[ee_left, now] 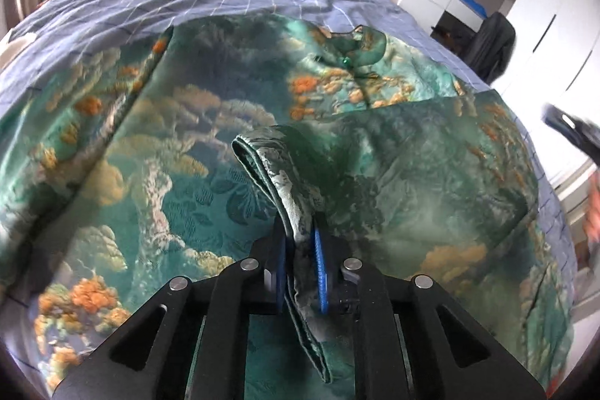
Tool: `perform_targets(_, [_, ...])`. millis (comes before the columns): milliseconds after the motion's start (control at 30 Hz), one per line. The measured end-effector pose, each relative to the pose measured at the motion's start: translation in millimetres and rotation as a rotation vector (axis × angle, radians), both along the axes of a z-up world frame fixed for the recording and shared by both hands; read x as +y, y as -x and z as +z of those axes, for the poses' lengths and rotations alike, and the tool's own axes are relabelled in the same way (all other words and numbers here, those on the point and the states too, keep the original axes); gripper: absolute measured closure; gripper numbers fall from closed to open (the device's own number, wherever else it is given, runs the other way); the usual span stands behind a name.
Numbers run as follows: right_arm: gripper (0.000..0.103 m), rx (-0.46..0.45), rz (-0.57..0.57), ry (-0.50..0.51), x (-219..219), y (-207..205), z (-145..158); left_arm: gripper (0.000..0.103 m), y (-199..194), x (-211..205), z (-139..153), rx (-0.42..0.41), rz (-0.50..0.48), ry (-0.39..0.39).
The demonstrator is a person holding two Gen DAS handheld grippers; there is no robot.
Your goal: Fold large clothes
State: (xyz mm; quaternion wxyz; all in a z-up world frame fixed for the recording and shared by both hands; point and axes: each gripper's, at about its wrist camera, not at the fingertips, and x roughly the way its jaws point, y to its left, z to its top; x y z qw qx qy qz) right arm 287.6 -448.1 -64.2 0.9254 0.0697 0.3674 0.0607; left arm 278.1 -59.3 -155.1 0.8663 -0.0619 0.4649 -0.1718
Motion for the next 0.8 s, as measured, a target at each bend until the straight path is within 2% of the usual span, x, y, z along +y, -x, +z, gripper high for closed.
perform_targets(67, [0.065,-0.002,-0.016,0.022,1,-28,-10,0.088,-3,2,-5,-0.003,0.007,0.014])
perform_targets(133, [0.065,0.029,-0.026,-0.003,1,-57,-33,0.087,-2,5,-12,-0.015,0.009,0.034])
perform_targets(167, [0.065,0.083,-0.031,-0.044,-1,-71,-53,0.087,0,7,-15,-0.02,0.012,0.048])
perform_targets(233, [0.068,0.252,-0.044,-0.074,-4,-92,-100,0.086,0,10,-20,-0.03,0.014,0.075])
perform_targets(267, [0.068,0.279,-0.042,-0.08,-3,-94,-115,0.086,-1,10,-21,-0.029,0.015,0.076])
perform_targets(333, [0.068,0.225,-0.052,-0.081,-3,-87,-117,0.086,0,11,-21,-0.034,0.013,0.071])
perform_targets(467, [0.066,0.228,-0.025,-0.06,-1,-63,-103,0.086,0,8,-20,-0.047,0.012,0.049])
perform_targets(533, [0.066,0.235,0.021,-0.063,-2,-35,-95,0.086,4,5,-18,-0.063,0.013,0.025])
perform_targets(633, [0.066,0.258,0.055,-0.119,-11,14,-89,0.086,6,2,-17,-0.076,0.013,0.0])
perform_targets(700, [0.066,0.297,0.053,-0.154,-18,36,-94,0.086,6,2,-18,-0.079,0.012,-0.007])
perform_targets(800, [0.068,0.315,0.023,-0.178,-19,35,-114,0.086,4,1,-18,-0.078,0.013,-0.017])
